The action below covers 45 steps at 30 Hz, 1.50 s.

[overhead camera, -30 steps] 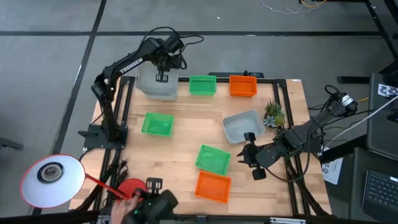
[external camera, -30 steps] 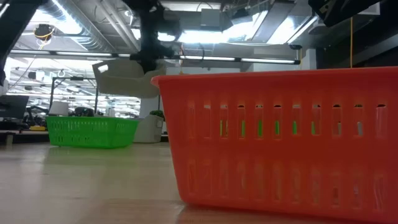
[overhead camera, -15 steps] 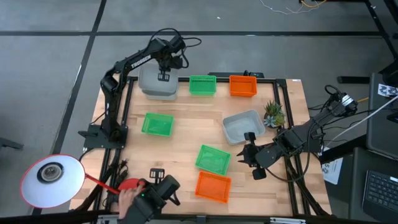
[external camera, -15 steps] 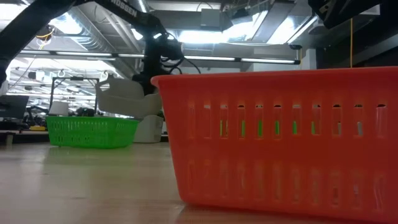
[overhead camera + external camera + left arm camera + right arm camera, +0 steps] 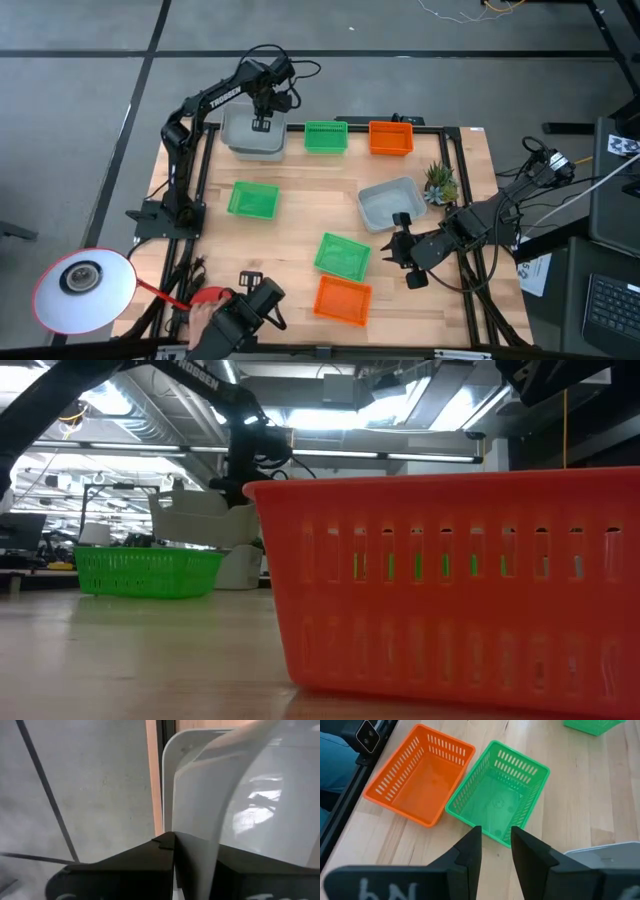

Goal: Stack baskets by color
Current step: Stack the bottom gray bin on top of the top gray bin

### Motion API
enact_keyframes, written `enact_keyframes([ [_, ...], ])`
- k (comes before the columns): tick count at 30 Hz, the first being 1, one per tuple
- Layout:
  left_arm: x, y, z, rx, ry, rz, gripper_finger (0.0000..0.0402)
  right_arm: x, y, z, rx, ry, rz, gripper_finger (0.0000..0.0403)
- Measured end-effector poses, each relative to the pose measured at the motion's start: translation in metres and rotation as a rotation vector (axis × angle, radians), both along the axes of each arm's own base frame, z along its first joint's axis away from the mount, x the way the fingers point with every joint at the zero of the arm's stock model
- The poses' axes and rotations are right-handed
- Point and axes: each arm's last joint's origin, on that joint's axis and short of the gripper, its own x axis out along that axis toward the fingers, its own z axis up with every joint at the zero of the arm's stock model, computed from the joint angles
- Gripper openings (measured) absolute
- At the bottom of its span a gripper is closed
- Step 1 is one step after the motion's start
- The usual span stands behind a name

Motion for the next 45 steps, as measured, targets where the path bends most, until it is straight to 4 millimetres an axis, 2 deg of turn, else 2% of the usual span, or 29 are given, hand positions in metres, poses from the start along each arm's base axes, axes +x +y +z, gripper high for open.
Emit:
enact_keyframes([
  [3, 0.000, 0.002, 0.000, 0.004, -0.011, 0.000, 0.0000, 0.000, 0.000, 0.000, -0.001, 0.000, 0.001, 0.0104],
  [17, 0.006, 0.012, -0.028, -0.037, 0.021, 0.036, 0.0004, 0.000, 0.000, 0.000, 0.002, -0.001, -0.003, 0.0104],
  [31, 0.006, 0.011, -0.028, -0.027, 0.022, 0.085, 0.0050, 0.000, 0.000, 0.000, 0.001, -0.001, 0.000, 0.0104],
  [37, 0.003, 0.005, -0.016, 0.011, 0.053, 0.087, 0.0052, 0.000, 0.000, 0.000, -0.001, -0.001, 0.001, 0.0104],
  [41, 0.003, 0.005, -0.016, 0.010, 0.062, 0.074, 0.0050, 0.000, 0.000, 0.000, -0.002, -0.001, 0.002, 0.0104],
  [45, 0.003, 0.005, -0.016, 0.008, 0.068, 0.058, 0.0030, 0.000, 0.000, 0.000, 0.000, -0.001, 0.000, 0.0104],
])
